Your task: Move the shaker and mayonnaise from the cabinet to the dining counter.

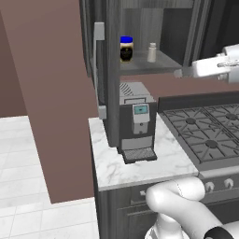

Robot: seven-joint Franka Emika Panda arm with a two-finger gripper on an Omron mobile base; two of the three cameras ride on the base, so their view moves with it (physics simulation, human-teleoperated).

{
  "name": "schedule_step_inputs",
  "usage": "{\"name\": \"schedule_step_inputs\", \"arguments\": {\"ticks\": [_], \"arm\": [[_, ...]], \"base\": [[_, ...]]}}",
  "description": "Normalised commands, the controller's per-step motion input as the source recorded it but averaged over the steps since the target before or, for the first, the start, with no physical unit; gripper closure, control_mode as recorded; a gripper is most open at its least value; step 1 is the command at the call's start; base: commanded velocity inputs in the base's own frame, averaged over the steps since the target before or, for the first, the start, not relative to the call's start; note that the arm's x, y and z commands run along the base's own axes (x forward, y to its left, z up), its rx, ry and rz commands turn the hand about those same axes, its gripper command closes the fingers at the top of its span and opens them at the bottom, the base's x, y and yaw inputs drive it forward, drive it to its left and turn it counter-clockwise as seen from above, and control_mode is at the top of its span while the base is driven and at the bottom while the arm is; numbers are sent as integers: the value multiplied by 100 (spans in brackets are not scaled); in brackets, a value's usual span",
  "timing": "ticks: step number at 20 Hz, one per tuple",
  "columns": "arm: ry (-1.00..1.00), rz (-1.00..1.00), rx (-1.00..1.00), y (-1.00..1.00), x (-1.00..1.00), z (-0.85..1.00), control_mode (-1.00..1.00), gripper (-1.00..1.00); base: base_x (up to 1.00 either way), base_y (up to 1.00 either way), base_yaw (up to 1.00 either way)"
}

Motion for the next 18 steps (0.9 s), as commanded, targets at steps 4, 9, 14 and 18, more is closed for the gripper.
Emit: {"name": "schedule_step_inputs", "arguments": {"ticks": [4, 9, 14, 18], "arm": [[0, -25, -8, -47, -11, 4, -100, -100], [0, -30, -10, -48, -2, 1, -100, -100], [0, -30, -13, -43, 1, 0, -100, -100], [0, -26, -17, -39, 19, 0, -100, -100]], "base": [[0, 0, 0], [0, 0, 0], [0, 0, 0], [0, 0, 0]]}}
